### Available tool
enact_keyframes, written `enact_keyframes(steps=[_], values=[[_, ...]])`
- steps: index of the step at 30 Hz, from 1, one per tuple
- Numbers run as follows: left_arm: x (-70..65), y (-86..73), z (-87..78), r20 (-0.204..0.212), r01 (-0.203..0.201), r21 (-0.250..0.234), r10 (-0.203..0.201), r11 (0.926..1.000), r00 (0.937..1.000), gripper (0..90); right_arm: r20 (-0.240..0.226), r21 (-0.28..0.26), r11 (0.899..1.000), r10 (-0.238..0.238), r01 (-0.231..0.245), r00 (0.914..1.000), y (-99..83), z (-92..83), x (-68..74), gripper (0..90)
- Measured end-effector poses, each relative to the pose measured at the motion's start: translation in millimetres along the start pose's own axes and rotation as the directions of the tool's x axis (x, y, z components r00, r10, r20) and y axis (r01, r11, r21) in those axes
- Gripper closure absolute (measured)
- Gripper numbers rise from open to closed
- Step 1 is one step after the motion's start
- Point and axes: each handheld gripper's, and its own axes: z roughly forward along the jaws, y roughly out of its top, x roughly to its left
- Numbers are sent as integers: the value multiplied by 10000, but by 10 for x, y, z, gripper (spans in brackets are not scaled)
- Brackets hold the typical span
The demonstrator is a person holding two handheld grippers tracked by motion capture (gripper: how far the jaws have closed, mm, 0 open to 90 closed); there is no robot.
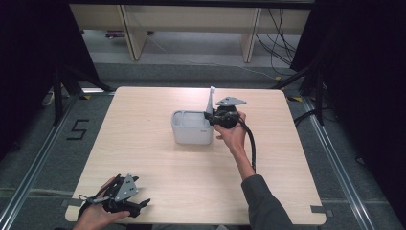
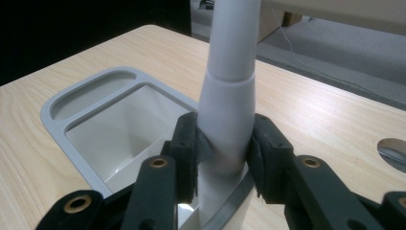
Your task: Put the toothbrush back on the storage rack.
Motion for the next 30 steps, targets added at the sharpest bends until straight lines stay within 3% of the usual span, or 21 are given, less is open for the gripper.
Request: enact_keyframes(steps=[4, 5, 8, 9, 11, 16, 17, 27, 30], values=[[7, 0, -5, -11, -126, 103, 126, 9999, 9999, 164, -107, -236, 9992, 333, -335, 9994, 16, -20, 30, 646], [-1, -2, 3, 17, 8, 12, -8, 10000, 10000, 164, -219, -345, 9993, -144, 137, 9997, 38, -19, 5, 643], [6, -1, -2, -11, -151, 121, 151, 9998, 9999, 164, -91, -308, 9995, 69, -72, 9999, 71, -46, 35, 608], [-6, -1, 3, 30, -14, 5, 14, 10000, 10000, 164, 18, -271, 9996, -91, 91, 10000, 81, -58, 32, 604], [6, -3, 0, -9, -119, 127, 119, 9998, 9999, 164, -113, -347, 9991, -239, 235, 9997, 91, -56, 26, 571], [9, -4, -2, -1, -145, 162, 145, 9998, 9999, 164, -120, -374, 9993, 75, -79, 9999, 90, -107, 34, 501], [2, -8, 4, -7, 16, 87, -16, 10000, 10000, 164, -115, -358, 9990, 281, -285, 9995, 88, -122, 46, 482], [4, -4, -3, -15, -20, 31, 20, 10000, 10000, 164, -247, -547, 9973, 475, -488, 9986, 38, -276, -34, 381], [6, -6, -2, -21, -2, 23, 3, 10000, 10000, 164, -302, -529, 9948, 856, -871, 9959, 19, -335, -23, 359]])
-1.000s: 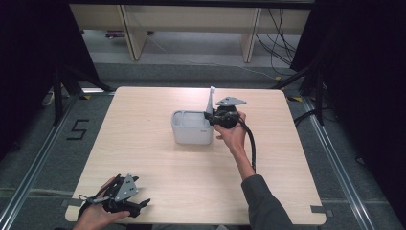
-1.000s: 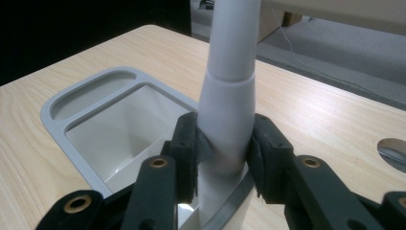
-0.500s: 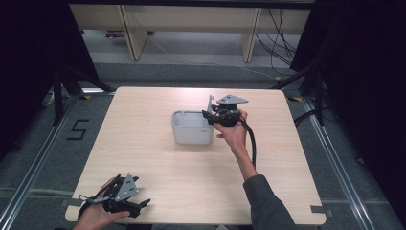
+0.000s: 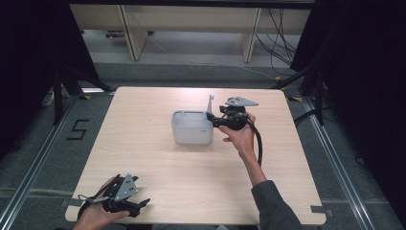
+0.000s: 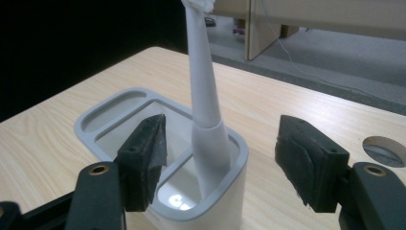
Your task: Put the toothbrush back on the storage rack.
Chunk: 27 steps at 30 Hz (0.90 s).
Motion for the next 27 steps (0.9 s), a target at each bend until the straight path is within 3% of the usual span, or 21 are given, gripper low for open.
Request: enact_keyframes(steps=[5, 6, 10, 11, 12, 17, 18, 24, 25, 27], values=[[-6, -1, 2, -6, 37, 14, -37, 10000, 10000, 164, 13, -103, 9996, -281, 281, 9996, -39, -79, 5, 341], [3, 2, -7, -16, -123, 103, 123, 9999, 9999, 164, -65, -106, 9999, -117, 117, 9999, -56, -91, 18, 341], [-2, -5, 4, -16, 21, 24, -21, 10000, 10000, 164, -55, -230, 9997, 22, -23, 10000, -116, -158, 24, 336], [-7, -3, 4, -13, 62, 20, -62, 10000, 10000, 164, -91, -312, 9993, -193, 190, 9998, -125, -158, 6, 336], [3, 1, -5, -26, -130, 128, 130, 9998, 9999, 164, -40, -77, 9998, 158, -158, 9999, -142, -174, 17, 333], [-11, -7, 2, 56, 149, 37, -149, 9999, 9999, 164, 6, -34, 10000, 19, -19, 10000, -157, -188, -20, 323], [-3, -3, -8, 11, -11, 69, 11, 10000, 10000, 164, 2, -84, 10000, 9, -9, 10000, -159, -183, -22, 320], [-13, -5, -2, 85, 43, 127, -44, 9999, 10000, 164, 43, 16, 9996, 275, -275, 9996, -168, -211, -3, 312], [-13, -4, -1, 82, 49, 121, -50, 9999, 10000, 164, 84, -77, 10000, -44, 45, 10000, -173, -210, -24, 310], [-4, -2, -2, 6, -13, 91, 13, 10000, 10000, 164, 79, -71, 9998, 178, -177, 9998, -190, -227, -23, 307]])
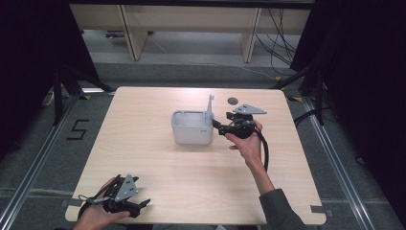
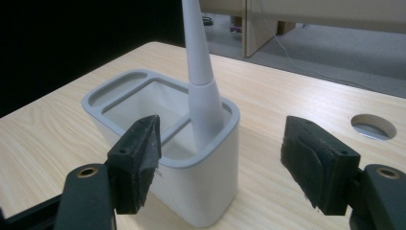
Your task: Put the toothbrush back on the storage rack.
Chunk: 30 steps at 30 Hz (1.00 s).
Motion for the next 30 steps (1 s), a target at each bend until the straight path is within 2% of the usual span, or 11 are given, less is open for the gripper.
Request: enact_keyframes(steps=[2, 3, 5, 8, 12, 14, 16, 17, 18, 21, 30], values=[[-2, -1, -3, 15, 25, -12, -25, 10000, 10000, 164, 22, 86, 9999, 123, -123, 9999, -17, -22, -7, 304], [-1, -1, -4, -2, 4, -23, -4, 10000, 10000, 163, 6, -57, 9997, -247, 247, 9997, -27, -28, -36, 304], [-1, -3, -4, 2, 15, -25, -15, 10000, 10000, 164, 76, 101, 9998, 147, -148, 9999, -50, -58, -23, 301], [1, -1, -6, 19, 18, -36, -18, 10000, 10000, 163, 117, 128, 9999, -13, 11, 9999, -76, -95, -47, 299], [-6, -3, 3, 47, 126, -102, -125, 9999, 9999, 164, 156, 247, 9988, 413, -417, 9990, -117, -144, -20, 299], [-7, -3, 3, 54, 141, -102, -140, 9998, 9999, 164, 102, 169, 9998, 106, -108, 9999, -136, -146, -48, 296], [-5, -1, 2, 38, 142, -127, -141, 9998, 9999, 164, 70, 306, 9990, 315, -317, 9995, -147, -158, -34, 286], [-4, -1, 3, 39, 146, -135, -145, 9998, 9999, 164, 103, 130, 9999, -72, 70, 9999, -157, -150, -56, 286], [-3, -1, 4, 37, 145, -135, -144, 9998, 9999, 164, 94, 263, 9992, 307, -309, 9995, -168, -161, -26, 286], [-4, -3, 6, 42, 168, -125, -168, 9998, 9999, 164, 43, 372, 9985, 407, -408, 9992, -185, -179, 1, 285], [-8, -7, -2, 31, 207, -135, -207, 9997, 9998, 163, 42, 354, 9992, 165, -166, 9999, -263, -239, 26, 277]])
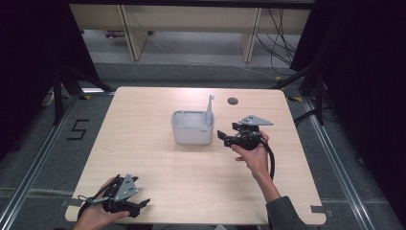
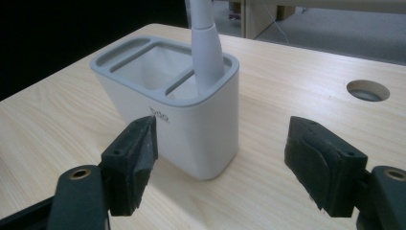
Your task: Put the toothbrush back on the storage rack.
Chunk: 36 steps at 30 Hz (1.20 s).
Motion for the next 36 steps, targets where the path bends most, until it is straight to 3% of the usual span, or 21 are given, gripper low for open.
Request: enact_keyframes(steps=[8, 9, 10, 11, 12, 13, 14, 16, 17, 21, 22, 23, 25, 27, 28, 29, 32, 33, 36], values=[[18, 3, -26, -79, -165, 213, 166, 9996, 9998, 163, 1, 366, 9992, 138, -138, 9999, -83, -23, 18, 261], [17, 2, -26, -77, -155, 206, 156, 9997, 9998, 163, 33, 236, 9996, -186, 185, 9998, -91, -17, 0, 261], [19, 1, -28, -86, -166, 219, 168, 9996, 9998, 164, 42, 250, 9995, -170, 169, 9998, -97, -23, 2, 260], [12, -2, -23, -98, -40, 125, 41, 9999, 9999, 164, 20, 376, 9993, 38, -38, 10000, -104, -37, 11, 261], [8, -4, -19, -87, 7, 27, -6, 10000, 10000, 163, 41, 334, 9994, -95, 94, 9999, -112, -38, 9, 260], [16, 1, -30, 102, -7, 203, 5, 9998, 9999, 163, 114, 451, 9984, 338, -343, 9994, -126, -58, 44, 259], [5, -7, -16, -141, -2, 2, 2, 10000, 9999, 164, 74, 415, 9991, -34, 31, 10000, -127, -60, 16, 258], [14, -7, -27, -163, -148, 144, 150, 9998, 9998, 164, 107, 545, 9984, 130, -136, 9999, -158, -82, 32, 256], [13, -9, -28, -164, -101, 137, 104, 9999, 9998, 164, 120, 496, 9987, -148, 142, 9998, -175, -82, 12, 255], [5, -10, -21, -113, 71, -50, -72, 10000, 9999, 163, 122, 712, 9974, -118, 109, 9999, -261, -111, 18, 245], [6, -10, -20, -104, 74, -46, -75, 10000, 9999, 163, 66, 790, 9968, 104, -109, 9999, -277, -114, 33, 244], [7, -12, -21, -108, 88, -29, -89, 10000, 9999, 164, 132, 843, 9964, -68, 57, 9999, -297, -125, 26, 243], [8, -14, -28, -156, 79, -23, -79, 10000, 9998, 163, 38, 1076, 9942, 20, -24, 10000, -333, -127, 30, 239], [16, -12, -31, -152, 39, -15, -40, 10000, 9999, 163, 48, 992, 9948, -237, 231, 9997, -376, -127, 23, 239], [18, -11, -34, -161, 13, -8, -13, 10000, 9999, 163, 75, 1238, 9923, -38, 29, 10000, -384, -147, 43, 239], [17, -11, -33, -164, 9, -1, -9, 10000, 9999, 164, 16, 1121, 9934, -257, 253, 9997, -407, -140, 31, 239], [9, -14, -28, -118, 71, -42, -72, 10000, 9999, 163, 46, 1163, 9931, -127, 121, 9999, -444, -172, 51, 238], [9, -13, -29, -125, 61, -38, -62, 10000, 9999, 163, -19, 1151, 9924, -445, 444, 9990, -447, -182, 35, 238], [9, -14, -32, -158, 28, 52, -27, 10000, 9999, 163, -29, 1110, 9933, -328, 329, 9995, -478, -223, 61, 238]])
